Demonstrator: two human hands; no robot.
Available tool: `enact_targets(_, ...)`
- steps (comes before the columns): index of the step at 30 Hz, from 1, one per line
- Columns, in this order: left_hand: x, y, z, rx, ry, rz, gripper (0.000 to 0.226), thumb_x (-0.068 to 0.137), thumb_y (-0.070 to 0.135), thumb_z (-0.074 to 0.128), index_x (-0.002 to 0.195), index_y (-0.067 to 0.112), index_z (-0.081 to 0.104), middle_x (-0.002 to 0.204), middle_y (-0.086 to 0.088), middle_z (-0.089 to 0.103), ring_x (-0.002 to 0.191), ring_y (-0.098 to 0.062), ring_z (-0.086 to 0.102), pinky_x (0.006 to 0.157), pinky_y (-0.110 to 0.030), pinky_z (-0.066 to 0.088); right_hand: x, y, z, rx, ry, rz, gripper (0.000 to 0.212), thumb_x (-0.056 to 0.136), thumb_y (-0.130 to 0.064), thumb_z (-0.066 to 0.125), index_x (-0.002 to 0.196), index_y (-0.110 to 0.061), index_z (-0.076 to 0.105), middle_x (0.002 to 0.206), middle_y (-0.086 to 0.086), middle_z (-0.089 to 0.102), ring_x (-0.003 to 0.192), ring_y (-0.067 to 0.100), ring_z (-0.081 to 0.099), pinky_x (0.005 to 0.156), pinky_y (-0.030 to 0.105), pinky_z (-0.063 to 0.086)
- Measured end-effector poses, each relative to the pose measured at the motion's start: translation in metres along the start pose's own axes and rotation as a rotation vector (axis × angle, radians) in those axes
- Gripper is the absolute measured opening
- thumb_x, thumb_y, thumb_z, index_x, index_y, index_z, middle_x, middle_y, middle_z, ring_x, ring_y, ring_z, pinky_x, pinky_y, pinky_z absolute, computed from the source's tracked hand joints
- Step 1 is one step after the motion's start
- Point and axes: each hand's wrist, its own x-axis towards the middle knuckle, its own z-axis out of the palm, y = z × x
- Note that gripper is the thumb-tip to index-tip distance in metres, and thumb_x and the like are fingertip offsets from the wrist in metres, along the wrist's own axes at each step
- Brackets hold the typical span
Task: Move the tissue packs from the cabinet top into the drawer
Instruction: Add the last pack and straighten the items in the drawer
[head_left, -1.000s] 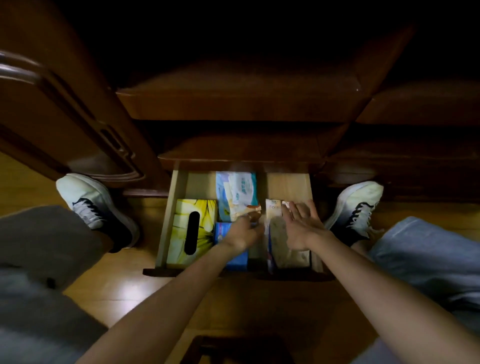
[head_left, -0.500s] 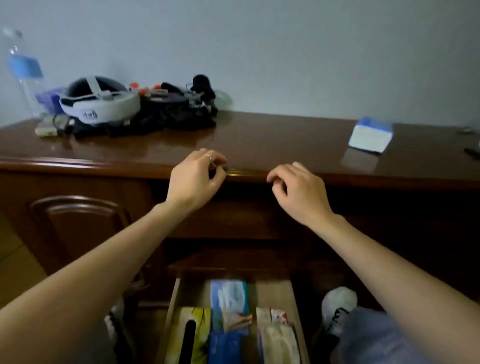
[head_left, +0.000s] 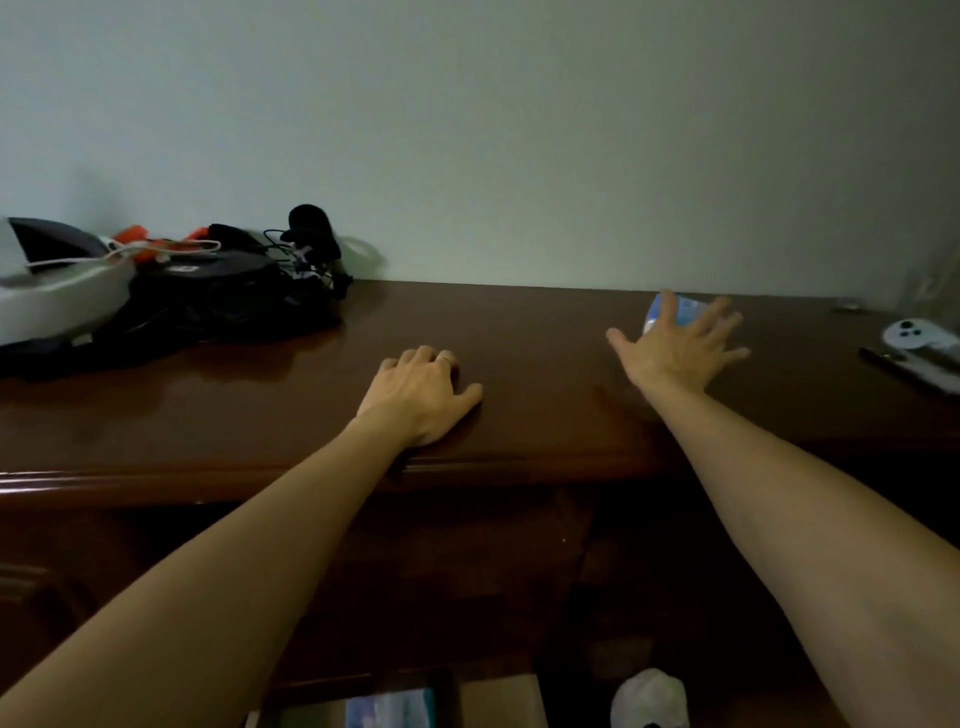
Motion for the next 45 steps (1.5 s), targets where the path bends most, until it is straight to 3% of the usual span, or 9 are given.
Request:
enact_targets(10, -0.008, 0.005, -0.008, -0.050, 0.116, 0.012, 0.063, 0.091, 0.066, 0.035, 0.126, 0.021, 0.062, 0.132, -0.006, 0.058, 0.121, -0.027, 0.052, 0.101, -0.045, 0.040, -0.020, -0.020, -0.008, -0.050, 0.076, -0.180, 0.047, 0.096, -0.043, 0.053, 0.139, -0.025, 0.047, 0.142, 0.025, 0.043, 0.130, 0.046, 0.037, 0.107, 0.068, 0.031)
enact_targets(16, -0.016, 0.006, -0.012, -0.087, 0.156, -0.012, 0.060, 0.095, 0.061, 0.036, 0.136, 0.020, 0.052, 0.137, -0.009, 0.053, 0.127, -0.029, 0.048, 0.102, -0.046, 0.039, -0.044, -0.021, -0.021, 0.218, 0.498, -0.455, 0.031, 0.088, -0.043, 0.045, 0.105, -0.022, 0.061, 0.105, 0.009, 0.062, 0.099, 0.031, 0.059, 0.090, 0.047, 0.039)
enact_targets(19, -0.013, 0.005, -0.013, -0.117, 0.167, -0.020, 0.063, 0.095, 0.061, 0.036, 0.140, 0.017, 0.046, 0.139, -0.011, 0.052, 0.127, -0.030, 0.048, 0.102, -0.047, 0.039, -0.025, -0.026, -0.016, 0.327, 0.179, -0.211, 0.058, 0.091, -0.060, 0.051, 0.140, -0.032, 0.044, 0.156, 0.014, 0.033, 0.145, 0.035, 0.031, 0.113, 0.059, 0.026)
enact_targets(22, -0.008, 0.003, -0.009, -0.171, 0.155, -0.038, 0.070, 0.094, 0.065, 0.032, 0.144, 0.017, 0.041, 0.141, -0.012, 0.049, 0.128, -0.030, 0.048, 0.103, -0.048, 0.038, -0.004, -0.036, -0.009, 0.449, -0.175, -0.120, 0.065, 0.090, -0.072, 0.043, 0.145, -0.036, 0.044, 0.159, 0.012, 0.031, 0.148, 0.035, 0.023, 0.114, 0.060, 0.029)
enact_targets(27, -0.002, -0.003, -0.006, -0.312, 0.110, -0.115, 0.097, 0.078, 0.090, 0.031, 0.154, 0.030, 0.020, 0.157, -0.009, 0.033, 0.140, -0.029, 0.039, 0.110, -0.052, 0.031, -0.013, -0.061, -0.013, 0.684, -0.189, -0.252, 0.044, 0.086, -0.066, 0.045, 0.111, -0.035, 0.063, 0.120, 0.005, 0.065, 0.102, 0.027, 0.066, 0.088, 0.040, 0.053)
enact_targets(31, -0.005, -0.004, -0.009, -0.392, 0.107, -0.077, 0.115, 0.052, 0.099, 0.055, 0.147, 0.054, 0.010, 0.163, 0.002, 0.013, 0.140, -0.031, 0.040, 0.113, -0.051, 0.034, -0.043, -0.071, -0.005, 0.857, -0.351, -0.325, 0.054, 0.089, -0.066, 0.044, 0.128, -0.034, 0.063, 0.129, -0.004, 0.065, 0.117, 0.020, 0.061, 0.091, 0.036, 0.049)
enact_targets(38, -0.031, -0.005, -0.031, -0.501, 0.183, -0.101, 0.102, 0.049, 0.072, 0.083, 0.137, 0.040, 0.044, 0.126, -0.002, 0.051, 0.109, -0.019, 0.059, 0.095, -0.036, 0.047, -0.094, -0.050, -0.024, 1.090, -0.546, -0.333, 0.068, 0.077, -0.083, 0.041, 0.115, -0.035, 0.072, 0.120, -0.011, 0.072, 0.115, 0.011, 0.065, 0.106, 0.039, 0.046)
enact_targets(42, -0.080, 0.016, -0.043, -0.849, 0.278, -0.130, 0.083, 0.052, 0.082, 0.074, 0.115, 0.030, 0.064, 0.124, 0.006, 0.060, 0.111, -0.011, 0.061, 0.101, -0.038, 0.049, -0.151, -0.023, -0.066, 1.379, -0.448, -0.495, 0.019, 0.089, -0.069, 0.047, 0.094, -0.071, 0.066, 0.095, -0.046, 0.065, 0.097, -0.027, 0.057, 0.084, 0.004, 0.043)
enact_targets(45, -0.134, 0.025, -0.044, -1.364, 0.217, -0.233, 0.078, 0.067, 0.084, 0.063, 0.111, 0.020, 0.069, 0.112, -0.008, 0.074, 0.105, -0.030, 0.070, 0.083, -0.049, 0.060, -0.206, -0.008, -0.066, 1.536, -0.511, -0.514, 0.042, 0.083, -0.065, 0.067, 0.119, -0.043, 0.067, 0.121, -0.021, 0.070, 0.114, -0.010, 0.061, 0.089, 0.005, 0.044)
